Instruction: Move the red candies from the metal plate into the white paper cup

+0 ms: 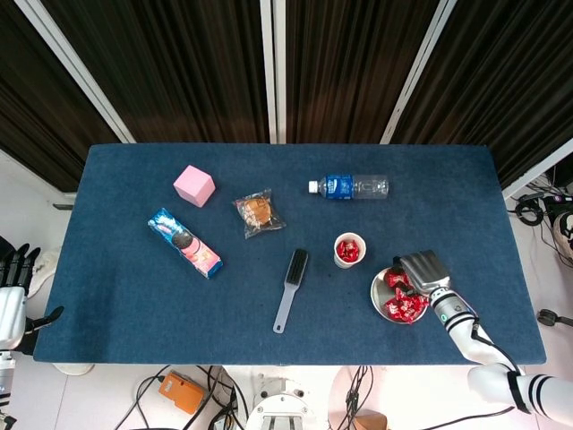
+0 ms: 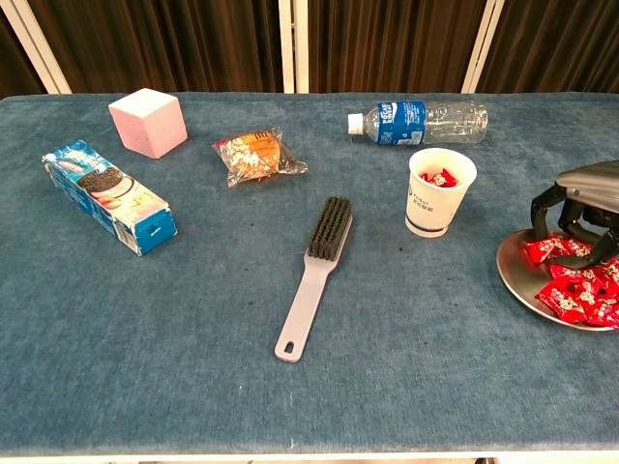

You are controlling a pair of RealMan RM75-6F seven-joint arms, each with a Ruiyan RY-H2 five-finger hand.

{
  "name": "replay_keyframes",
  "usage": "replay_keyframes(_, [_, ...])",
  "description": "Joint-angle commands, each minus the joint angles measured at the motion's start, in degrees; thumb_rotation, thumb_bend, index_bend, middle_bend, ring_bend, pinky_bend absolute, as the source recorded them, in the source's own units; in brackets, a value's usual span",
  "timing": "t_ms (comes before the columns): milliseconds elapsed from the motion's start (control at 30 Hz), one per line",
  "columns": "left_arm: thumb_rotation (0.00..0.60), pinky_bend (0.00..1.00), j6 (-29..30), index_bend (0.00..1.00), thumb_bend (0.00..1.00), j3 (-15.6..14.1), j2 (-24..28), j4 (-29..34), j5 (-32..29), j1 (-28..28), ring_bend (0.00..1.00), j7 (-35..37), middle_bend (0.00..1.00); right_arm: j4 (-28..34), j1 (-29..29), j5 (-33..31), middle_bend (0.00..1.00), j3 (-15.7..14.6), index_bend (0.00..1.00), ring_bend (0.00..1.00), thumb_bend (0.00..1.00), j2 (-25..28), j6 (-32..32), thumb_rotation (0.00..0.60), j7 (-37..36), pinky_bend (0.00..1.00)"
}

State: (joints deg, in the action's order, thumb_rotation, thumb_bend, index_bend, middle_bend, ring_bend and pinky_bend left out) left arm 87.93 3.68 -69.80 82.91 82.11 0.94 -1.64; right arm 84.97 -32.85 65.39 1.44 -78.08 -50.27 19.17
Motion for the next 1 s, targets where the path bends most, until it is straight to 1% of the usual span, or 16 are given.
replay_keyframes(33, [0.600,0.00,0.01,0.00,0.00,-0.04,-0.09,-0.18,-0.01,-0.06,0.00,0.14,0.00,0.23,-0.04,0.04,0.88,0.21,0.62,1.00,0.55,0.02,-0.24,0.600,-0.02,1.00])
replay_keyframes(133, [0.600,0.00,0.05,0.00,0.00,0.00,-0.19,-0.43,-0.10,-0.14,0.00,0.39,0.00,1.65,0.21,0.93,0.88,0.80,0.64,1.00,0.57,0.93,-1.46,0.600,-1.02,1.00])
replay_keyframes(267, [0.600,0.00,0.08,0.00,0.00,0.04,-0.12,-0.48,0.08,-0.05,0.00,0.39,0.00,5.72,0.35,3.13,0.88,2.54,0.65,1.00,0.57,3.73,-3.98,0.600,-3.20,1.00])
replay_keyframes(400, [0.600,0.00,0.14,0.00,0.00,0.18,-0.01,-0.23,0.31,0.14,0.00,0.23,0.00,10.21,-1.01,4.37,0.88,5.78,0.65,1.00,0.57,6.61,-4.78,0.600,-5.92,1.00])
replay_keyframes(467, [0.600,0.00,0.08,0.00,0.00,0.19,0.03,-0.06,0.36,0.21,0.00,0.13,0.00,10.82,-2.11,4.45,0.88,7.22,0.64,1.00,0.57,6.90,-4.61,0.600,-6.18,1.00])
replay_keyframes(533, [0.600,0.00,0.06,0.00,0.00,0.17,0.08,0.13,0.38,0.23,0.00,-0.07,0.00,10.87,-3.81,3.40,0.88,8.52,0.64,1.00,0.57,6.62,-3.25,0.600,-5.62,1.00])
replay_keyframes(633, [0.600,0.00,0.07,0.00,0.00,0.13,0.15,0.34,0.25,0.12,0.00,-0.25,0.00,9.85,-6.49,1.34,0.88,9.54,0.63,1.00,0.57,5.26,-0.69,0.600,-3.75,1.00])
replay_keyframes(767, [0.600,0.00,0.18,0.00,0.00,0.08,0.24,0.51,0.06,-0.08,0.00,-0.40,0.00,7.96,-9.27,-1.29,0.88,9.75,0.62,1.00,0.57,2.64,1.88,0.600,-1.48,1.00])
replay_keyframes(867, [0.600,0.00,0.17,0.00,0.00,0.05,0.27,0.53,-0.02,-0.14,0.00,-0.46,0.00,6.92,-10.33,-2.37,0.88,9.56,0.61,1.00,0.57,1.39,2.59,0.600,-0.68,1.00])
replay_keyframes(1000, [0.600,0.00,0.08,0.00,0.00,0.11,0.24,0.38,-0.13,-0.12,0.00,-0.48,0.00,6.01,-11.07,-3.03,0.88,9.13,0.55,1.00,0.56,0.46,2.78,0.600,-0.02,1.00])
